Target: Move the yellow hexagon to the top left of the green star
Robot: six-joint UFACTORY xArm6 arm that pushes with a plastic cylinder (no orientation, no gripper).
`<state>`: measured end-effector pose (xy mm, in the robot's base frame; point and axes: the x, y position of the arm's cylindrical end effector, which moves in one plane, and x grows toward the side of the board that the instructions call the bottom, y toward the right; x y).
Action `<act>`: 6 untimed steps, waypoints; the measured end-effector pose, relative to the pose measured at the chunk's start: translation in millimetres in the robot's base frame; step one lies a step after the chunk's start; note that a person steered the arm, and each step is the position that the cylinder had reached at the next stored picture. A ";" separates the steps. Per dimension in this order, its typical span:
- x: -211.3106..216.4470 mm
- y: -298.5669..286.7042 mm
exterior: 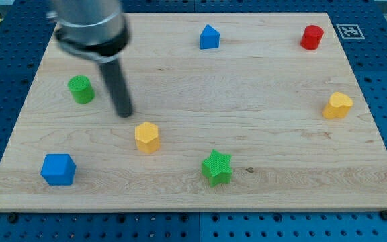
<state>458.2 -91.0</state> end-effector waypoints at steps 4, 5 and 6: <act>-1.0 38.7; 2.9 -41.8; 38.0 -43.8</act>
